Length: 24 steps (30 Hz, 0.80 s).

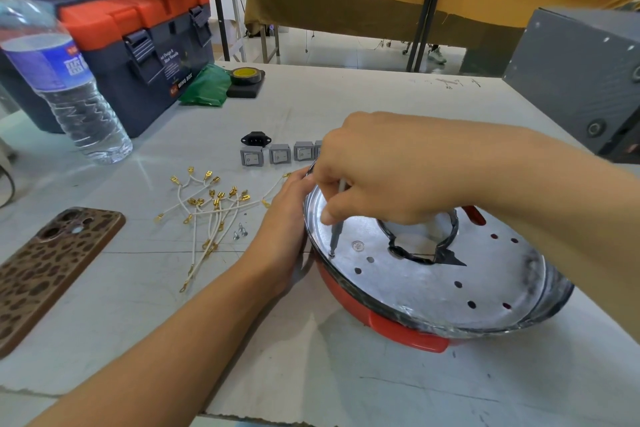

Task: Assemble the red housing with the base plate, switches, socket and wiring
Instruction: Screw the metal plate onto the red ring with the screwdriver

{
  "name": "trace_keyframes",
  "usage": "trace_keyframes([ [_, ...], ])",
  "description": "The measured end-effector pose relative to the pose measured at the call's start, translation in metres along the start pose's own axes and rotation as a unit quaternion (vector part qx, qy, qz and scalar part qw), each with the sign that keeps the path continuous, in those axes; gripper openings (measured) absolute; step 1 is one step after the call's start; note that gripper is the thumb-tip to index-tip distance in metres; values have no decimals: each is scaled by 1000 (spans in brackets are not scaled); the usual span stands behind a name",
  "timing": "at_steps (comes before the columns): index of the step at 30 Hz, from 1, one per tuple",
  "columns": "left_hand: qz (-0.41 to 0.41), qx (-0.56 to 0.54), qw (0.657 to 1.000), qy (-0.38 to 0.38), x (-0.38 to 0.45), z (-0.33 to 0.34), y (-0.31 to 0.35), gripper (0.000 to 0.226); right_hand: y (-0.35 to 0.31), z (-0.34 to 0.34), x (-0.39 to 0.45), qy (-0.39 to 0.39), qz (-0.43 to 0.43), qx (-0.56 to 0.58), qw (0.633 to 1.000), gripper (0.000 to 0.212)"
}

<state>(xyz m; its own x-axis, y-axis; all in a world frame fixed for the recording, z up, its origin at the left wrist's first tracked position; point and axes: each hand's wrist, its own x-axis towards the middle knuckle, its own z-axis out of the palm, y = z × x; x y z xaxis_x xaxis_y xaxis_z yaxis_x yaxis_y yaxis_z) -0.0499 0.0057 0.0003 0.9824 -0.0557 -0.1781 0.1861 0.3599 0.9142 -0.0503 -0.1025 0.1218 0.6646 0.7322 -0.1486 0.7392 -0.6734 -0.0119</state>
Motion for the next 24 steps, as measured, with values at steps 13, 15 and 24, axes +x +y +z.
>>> trace_keyframes([
  [13,19,4,1000,0,-2,2,0,33,3,-1,-12,2,-54,-77,996,21],
  [15,21,5,1000,-3,-3,2,0,24,1,-1,-11,7,-60,-89,994,23],
  [24,7,-9,1000,29,2,2,-2,33,-2,-3,0,-48,1,-28,998,25],
])
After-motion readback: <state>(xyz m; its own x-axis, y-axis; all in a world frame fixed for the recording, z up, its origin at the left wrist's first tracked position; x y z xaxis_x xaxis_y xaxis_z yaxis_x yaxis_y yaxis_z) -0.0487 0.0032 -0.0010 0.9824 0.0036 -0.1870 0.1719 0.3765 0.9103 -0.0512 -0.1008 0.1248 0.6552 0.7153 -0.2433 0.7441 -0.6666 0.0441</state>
